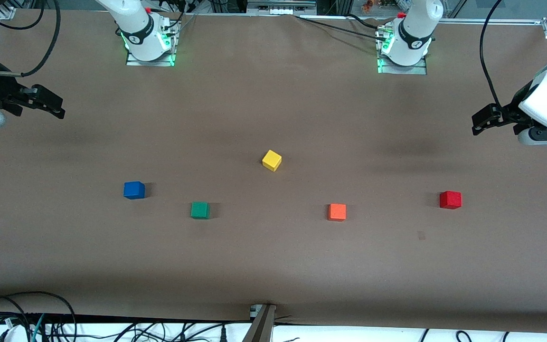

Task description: Pass red block to right arm, stack on blue

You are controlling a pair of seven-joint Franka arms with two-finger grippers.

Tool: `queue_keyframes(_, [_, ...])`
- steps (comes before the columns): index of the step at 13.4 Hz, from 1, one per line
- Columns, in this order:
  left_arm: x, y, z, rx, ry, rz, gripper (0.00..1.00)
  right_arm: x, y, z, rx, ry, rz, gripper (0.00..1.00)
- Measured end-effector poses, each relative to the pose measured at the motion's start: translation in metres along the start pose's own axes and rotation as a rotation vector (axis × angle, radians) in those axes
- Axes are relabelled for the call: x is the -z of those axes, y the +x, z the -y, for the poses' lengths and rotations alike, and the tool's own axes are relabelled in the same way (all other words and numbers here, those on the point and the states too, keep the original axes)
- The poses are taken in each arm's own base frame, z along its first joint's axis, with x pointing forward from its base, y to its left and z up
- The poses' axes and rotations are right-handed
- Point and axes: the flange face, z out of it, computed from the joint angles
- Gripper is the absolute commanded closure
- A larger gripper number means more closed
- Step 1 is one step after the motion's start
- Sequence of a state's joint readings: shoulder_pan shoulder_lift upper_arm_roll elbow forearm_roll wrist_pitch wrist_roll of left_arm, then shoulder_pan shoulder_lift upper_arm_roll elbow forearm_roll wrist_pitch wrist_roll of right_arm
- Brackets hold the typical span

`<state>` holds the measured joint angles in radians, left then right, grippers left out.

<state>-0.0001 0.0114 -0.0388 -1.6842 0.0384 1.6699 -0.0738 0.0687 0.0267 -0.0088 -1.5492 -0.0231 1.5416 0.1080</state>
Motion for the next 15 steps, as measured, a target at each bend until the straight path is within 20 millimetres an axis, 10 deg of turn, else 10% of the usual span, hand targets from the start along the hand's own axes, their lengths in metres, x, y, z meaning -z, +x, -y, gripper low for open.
queue_keyframes(8, [-0.052, 0.021, 0.031, -0.035, -0.003, 0.09, 0.0, 0.0, 0.002, -0.001, -0.003, 0.008, -0.009, 0.0])
queue_keyframes(11, [-0.114, 0.045, 0.076, -0.077, -0.021, 0.137, 0.0, 0.0, 0.002, 0.0, -0.003, 0.014, -0.009, 0.0])
queue_keyframes(15, [-0.203, 0.078, 0.089, -0.132, -0.03, 0.118, 0.0, 0.0, 0.002, 0.0, -0.004, 0.015, -0.01, 0.0])
